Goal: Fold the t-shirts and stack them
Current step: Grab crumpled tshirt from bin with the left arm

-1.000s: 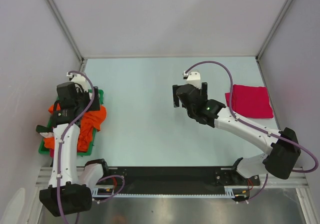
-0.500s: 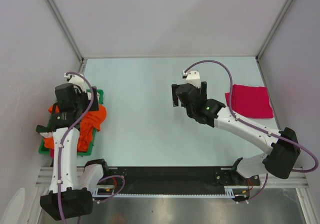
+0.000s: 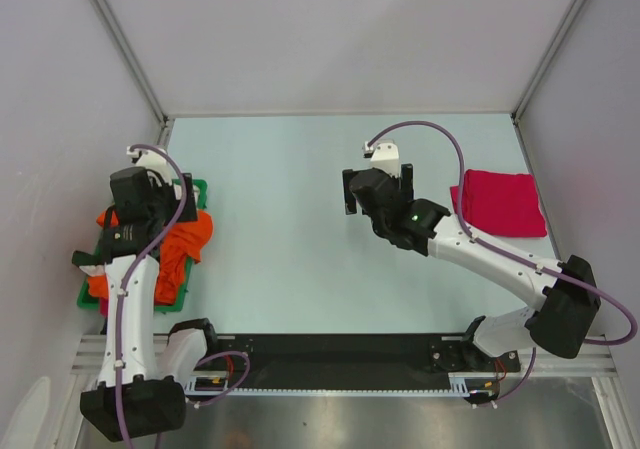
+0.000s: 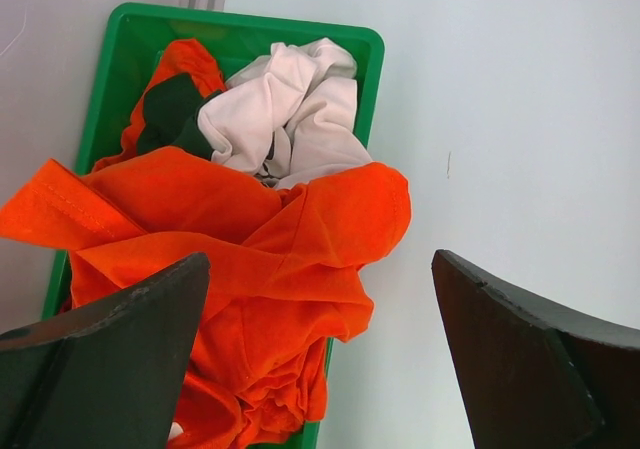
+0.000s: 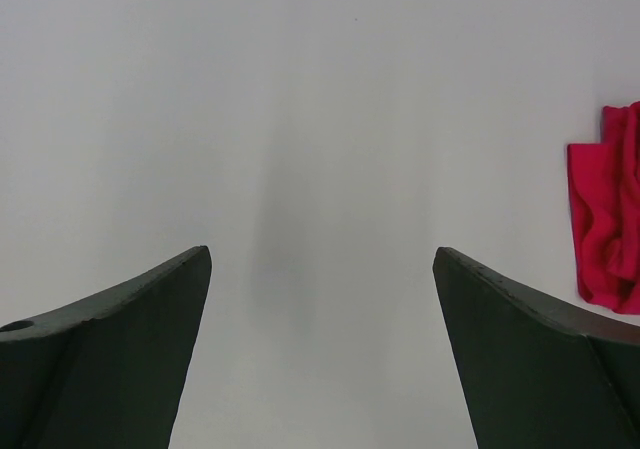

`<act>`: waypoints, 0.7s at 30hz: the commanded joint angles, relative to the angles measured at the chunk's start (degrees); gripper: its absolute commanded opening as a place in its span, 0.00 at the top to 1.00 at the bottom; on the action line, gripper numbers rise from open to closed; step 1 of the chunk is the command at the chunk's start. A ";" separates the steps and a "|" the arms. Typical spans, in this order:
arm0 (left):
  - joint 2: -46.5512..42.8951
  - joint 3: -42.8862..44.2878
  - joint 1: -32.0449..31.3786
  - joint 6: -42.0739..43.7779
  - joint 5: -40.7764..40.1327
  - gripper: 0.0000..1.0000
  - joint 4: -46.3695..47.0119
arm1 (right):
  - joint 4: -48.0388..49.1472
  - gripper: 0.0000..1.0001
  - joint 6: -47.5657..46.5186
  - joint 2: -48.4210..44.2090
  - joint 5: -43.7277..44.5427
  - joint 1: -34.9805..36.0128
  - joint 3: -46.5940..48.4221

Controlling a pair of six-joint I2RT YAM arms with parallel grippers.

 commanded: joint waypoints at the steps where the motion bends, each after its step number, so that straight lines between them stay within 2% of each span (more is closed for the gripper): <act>1: 0.24 0.36 1.23 -2.17 -0.97 0.01 2.39 | -0.16 0.00 0.85 0.08 2.14 0.42 2.54; 5: 2.26 0.71 7.80 -3.84 0.00 0.01 3.18 | -0.78 0.00 1.03 0.25 2.41 0.42 2.54; 8: 5.51 0.89 10.80 -4.98 -1.57 0.07 4.32 | -1.30 0.00 0.68 0.87 2.49 0.42 2.89; 13: 10.52 2.46 11.43 -6.04 -8.42 0.16 5.12 | -2.88 0.00 -0.20 2.45 2.58 0.33 5.00; 21: 15.70 5.10 11.95 -6.22 -11.07 0.27 6.70 | -4.12 0.00 -0.82 6.40 2.06 0.41 9.31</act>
